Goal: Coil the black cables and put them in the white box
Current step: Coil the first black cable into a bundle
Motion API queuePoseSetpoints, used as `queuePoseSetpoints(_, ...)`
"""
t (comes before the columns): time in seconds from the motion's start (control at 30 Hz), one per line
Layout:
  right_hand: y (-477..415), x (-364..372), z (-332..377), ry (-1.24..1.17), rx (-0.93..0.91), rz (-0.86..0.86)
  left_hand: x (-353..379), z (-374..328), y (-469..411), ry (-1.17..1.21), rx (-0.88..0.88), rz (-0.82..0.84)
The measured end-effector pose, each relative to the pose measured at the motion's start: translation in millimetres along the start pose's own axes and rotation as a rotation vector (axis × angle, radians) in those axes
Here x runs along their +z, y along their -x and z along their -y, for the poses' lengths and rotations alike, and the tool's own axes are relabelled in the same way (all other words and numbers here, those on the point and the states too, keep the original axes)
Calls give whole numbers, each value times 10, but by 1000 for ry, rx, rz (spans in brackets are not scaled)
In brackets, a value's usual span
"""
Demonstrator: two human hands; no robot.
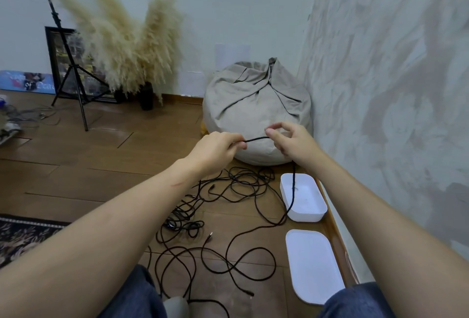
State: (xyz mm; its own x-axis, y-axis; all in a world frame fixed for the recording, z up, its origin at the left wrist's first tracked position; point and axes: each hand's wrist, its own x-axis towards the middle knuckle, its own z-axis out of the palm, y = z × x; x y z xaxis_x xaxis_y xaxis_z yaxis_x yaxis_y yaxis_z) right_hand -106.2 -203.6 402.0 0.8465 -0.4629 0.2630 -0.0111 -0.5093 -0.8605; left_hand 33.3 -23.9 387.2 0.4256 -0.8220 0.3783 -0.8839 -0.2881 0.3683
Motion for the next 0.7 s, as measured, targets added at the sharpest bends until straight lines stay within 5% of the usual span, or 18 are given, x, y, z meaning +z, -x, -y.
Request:
queuePoseSetpoints(0.13, 40, 27, 36, 224, -44, 171, -8, 0, 10, 29, 18, 28)
queuePoseSetpoints(0.27, -7, -246, -146, 552, -26, -58, -128, 331, 60, 47, -143, 9)
queuePoseSetpoints(0.47, 3, 43, -22, 494, -109, 200, -42, 49, 39, 102, -20, 40)
queuePoseSetpoints(0.7, 35, -228, -181, 698, -10, -2, 10, 327, 66, 24, -268, -125)
